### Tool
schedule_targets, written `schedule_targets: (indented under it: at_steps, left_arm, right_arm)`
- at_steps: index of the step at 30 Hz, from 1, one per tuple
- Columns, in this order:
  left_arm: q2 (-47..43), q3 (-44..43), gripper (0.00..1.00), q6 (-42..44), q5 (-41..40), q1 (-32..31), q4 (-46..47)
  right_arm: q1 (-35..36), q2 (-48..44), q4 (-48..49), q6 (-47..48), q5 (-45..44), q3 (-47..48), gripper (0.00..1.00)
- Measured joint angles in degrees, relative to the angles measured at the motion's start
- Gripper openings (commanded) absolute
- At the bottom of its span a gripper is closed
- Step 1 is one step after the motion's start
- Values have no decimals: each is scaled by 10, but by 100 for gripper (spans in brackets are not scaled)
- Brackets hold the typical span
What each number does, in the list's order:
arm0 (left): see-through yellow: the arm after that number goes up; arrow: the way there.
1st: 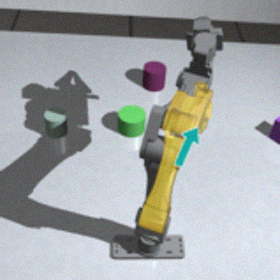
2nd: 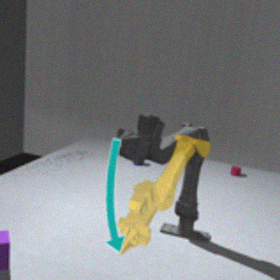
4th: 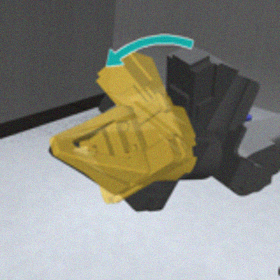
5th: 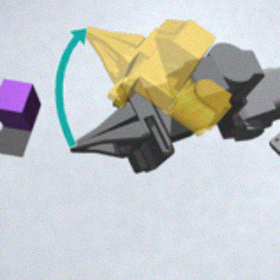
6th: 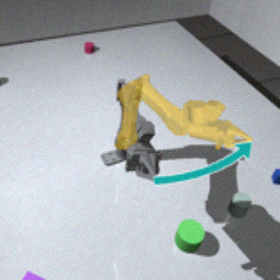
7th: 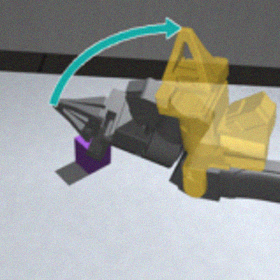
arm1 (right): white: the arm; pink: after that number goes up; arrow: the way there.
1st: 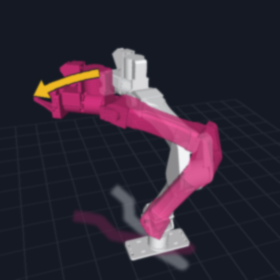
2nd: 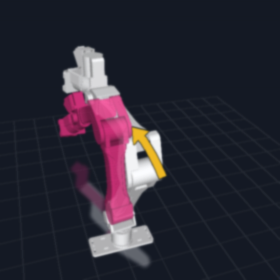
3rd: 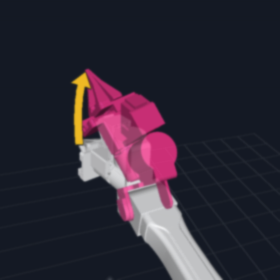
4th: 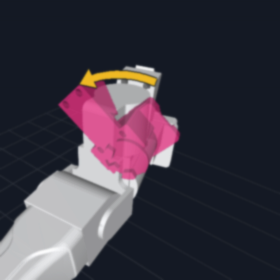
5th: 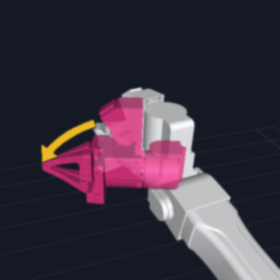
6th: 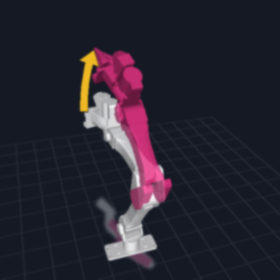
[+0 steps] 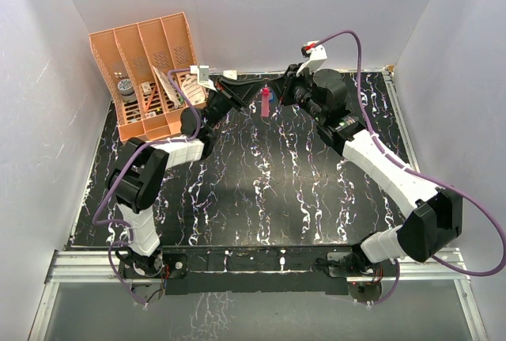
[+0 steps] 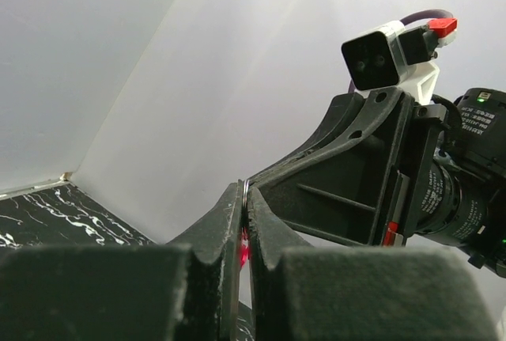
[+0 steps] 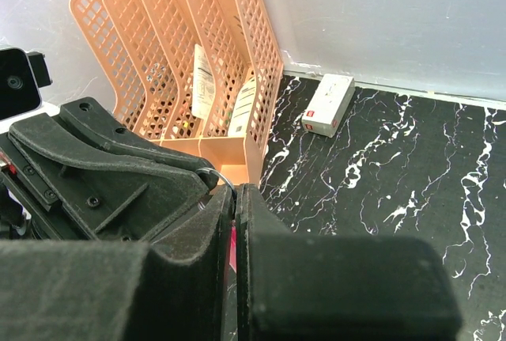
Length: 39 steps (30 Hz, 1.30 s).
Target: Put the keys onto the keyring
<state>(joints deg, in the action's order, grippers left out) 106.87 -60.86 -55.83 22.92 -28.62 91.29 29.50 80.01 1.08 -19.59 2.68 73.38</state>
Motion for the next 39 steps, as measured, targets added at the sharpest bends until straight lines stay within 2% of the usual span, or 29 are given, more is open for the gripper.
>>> schedule_targets:
  at_steps: [5,9,18,23,30,39]
  left_arm:
    - [7,0,38,-3,-5,0,0]
    - [7,0,49,-1,-11,0,0]
    - [-6,41,55,28,-14,8,0]
    - [-27,75,57,76,-9,7,0]
    - [-59,85,60,168,6,-16,-16]
    - [-61,85,64,266,6,-53,-68]
  right_arm:
    - [0,0,1,6,-4,0,0]
    - [0,-3,3,16,-15,0,0]
    - [0,-16,2,38,-33,0,0]
    - [0,-15,-45,66,-41,28,0]
    - [0,10,-128,112,-42,127,0]
    - [0,87,-287,125,-30,290,0]
